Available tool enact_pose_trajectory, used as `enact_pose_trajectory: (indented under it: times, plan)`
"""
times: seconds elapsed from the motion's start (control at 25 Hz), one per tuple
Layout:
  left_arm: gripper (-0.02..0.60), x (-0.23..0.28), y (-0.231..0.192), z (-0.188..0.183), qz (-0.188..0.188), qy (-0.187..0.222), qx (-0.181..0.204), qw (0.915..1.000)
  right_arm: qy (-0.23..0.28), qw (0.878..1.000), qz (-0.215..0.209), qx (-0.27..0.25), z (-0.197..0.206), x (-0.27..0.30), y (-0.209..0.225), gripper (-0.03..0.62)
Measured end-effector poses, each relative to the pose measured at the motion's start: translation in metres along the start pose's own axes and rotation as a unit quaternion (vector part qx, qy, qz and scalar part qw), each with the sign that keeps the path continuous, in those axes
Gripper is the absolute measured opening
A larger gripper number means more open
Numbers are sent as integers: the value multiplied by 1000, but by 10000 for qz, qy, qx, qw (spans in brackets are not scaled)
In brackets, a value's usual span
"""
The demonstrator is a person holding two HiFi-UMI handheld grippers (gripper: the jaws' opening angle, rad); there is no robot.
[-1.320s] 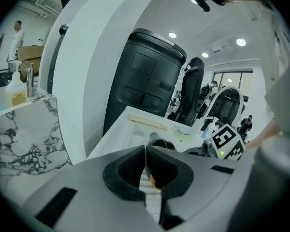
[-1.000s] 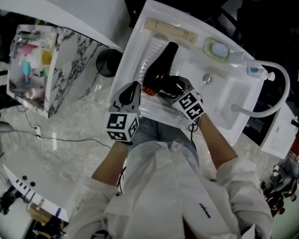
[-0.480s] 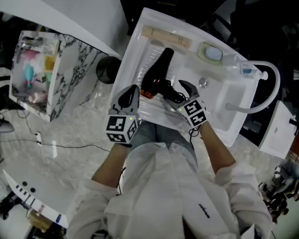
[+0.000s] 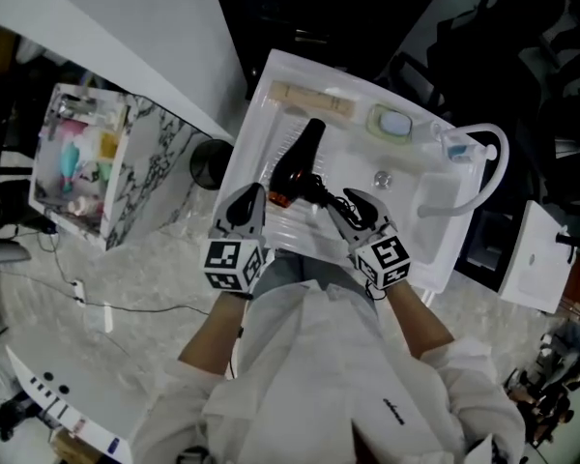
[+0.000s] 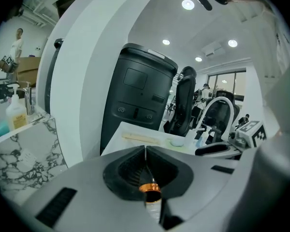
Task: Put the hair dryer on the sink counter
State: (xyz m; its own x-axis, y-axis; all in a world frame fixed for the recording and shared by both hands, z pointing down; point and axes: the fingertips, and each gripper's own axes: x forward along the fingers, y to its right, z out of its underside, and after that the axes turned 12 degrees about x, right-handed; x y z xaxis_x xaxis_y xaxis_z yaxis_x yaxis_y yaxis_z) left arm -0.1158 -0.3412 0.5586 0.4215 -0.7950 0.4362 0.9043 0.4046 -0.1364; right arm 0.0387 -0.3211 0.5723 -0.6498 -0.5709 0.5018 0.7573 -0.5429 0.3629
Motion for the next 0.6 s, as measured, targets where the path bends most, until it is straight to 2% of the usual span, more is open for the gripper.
enact_pose_trajectory:
  times: [0.32,0.6]
  plan:
    - [34,-20,14,-39,-4,341,133,9993,734,9972,-114,-100,-60,-36,-26,38]
    - [34,-41,26,-63,-17,603,251,9979,1259,9917,-121,-234,-98,-72,-47,17]
